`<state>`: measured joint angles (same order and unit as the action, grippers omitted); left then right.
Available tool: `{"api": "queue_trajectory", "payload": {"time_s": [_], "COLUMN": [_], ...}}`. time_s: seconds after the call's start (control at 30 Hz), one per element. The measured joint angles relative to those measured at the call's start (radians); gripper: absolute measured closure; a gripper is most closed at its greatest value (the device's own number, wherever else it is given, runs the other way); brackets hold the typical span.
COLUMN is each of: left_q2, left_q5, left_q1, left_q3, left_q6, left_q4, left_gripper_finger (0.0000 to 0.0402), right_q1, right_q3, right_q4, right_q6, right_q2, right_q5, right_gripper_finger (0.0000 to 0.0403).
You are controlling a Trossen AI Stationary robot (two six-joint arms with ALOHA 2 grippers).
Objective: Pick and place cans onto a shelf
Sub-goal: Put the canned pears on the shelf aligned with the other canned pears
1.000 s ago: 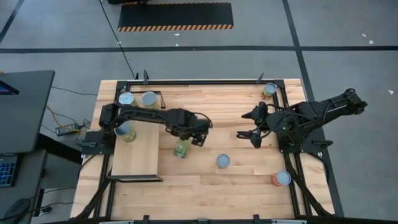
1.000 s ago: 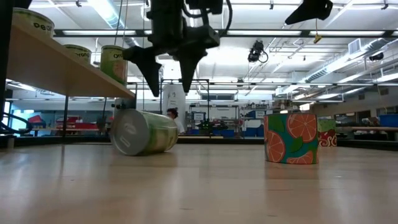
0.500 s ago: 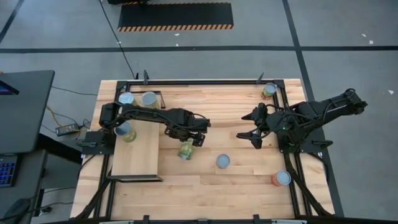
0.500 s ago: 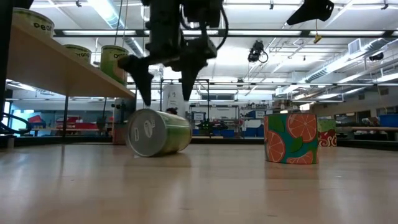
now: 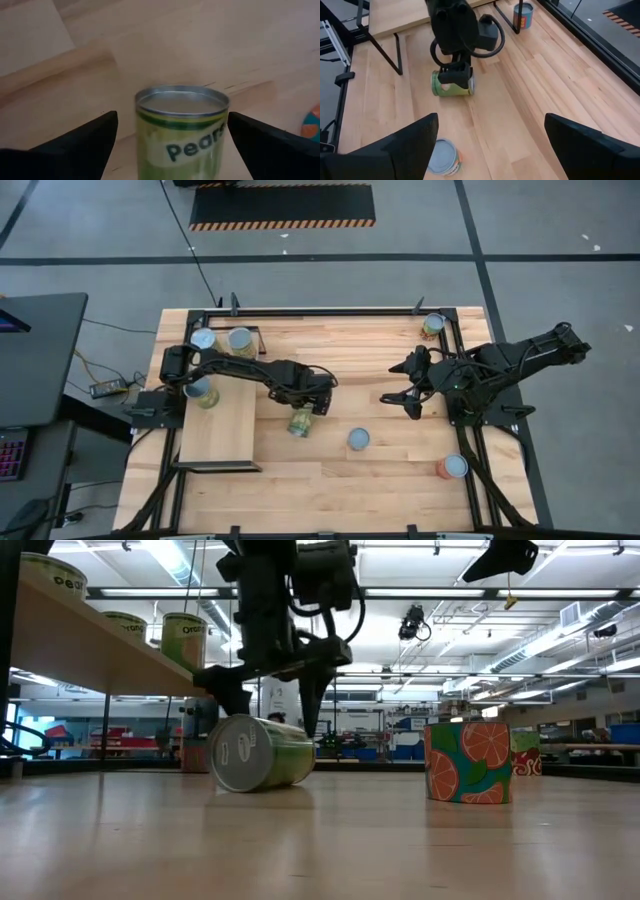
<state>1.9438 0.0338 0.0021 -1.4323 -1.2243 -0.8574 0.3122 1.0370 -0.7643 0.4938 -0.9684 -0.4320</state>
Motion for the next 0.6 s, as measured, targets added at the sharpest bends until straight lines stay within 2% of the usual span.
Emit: {"api": "queue_trajectory", "payload": {"time_s": [0.23, 0.33, 0.5, 0.6], "left_q2": [0.000, 0.000, 0.004, 0.024], "left_q5": [0.038, 0.033, 0.073, 0.023], "left_q1": [-0.013, -0.013, -0.020, -0.022], "left_q3": [0.046, 0.050, 0.050, 0.051], "left_q6": [0.039, 0.033, 0.147, 0.166], "left_q4": [0.141, 0.129, 0.157, 0.180], "left_gripper_finger": [0.0017, 0.0017, 0.0026, 0.0034], "right_q1": [0.000, 0.000, 0.000, 0.000], "right_q3": [0.000, 0.000, 0.000, 0.000], "right_q4": [-0.001, -0.002, -0.002, -0.002], "right_q6": [0.000, 0.000, 0.000, 0.001], "right_q2": [0.000, 0.000, 0.000, 0.000], "right_q5": [0.000, 0.000, 0.000, 0.000], "right_gripper_finger": [0.0030, 0.0030, 0.0030, 0.0030]}}
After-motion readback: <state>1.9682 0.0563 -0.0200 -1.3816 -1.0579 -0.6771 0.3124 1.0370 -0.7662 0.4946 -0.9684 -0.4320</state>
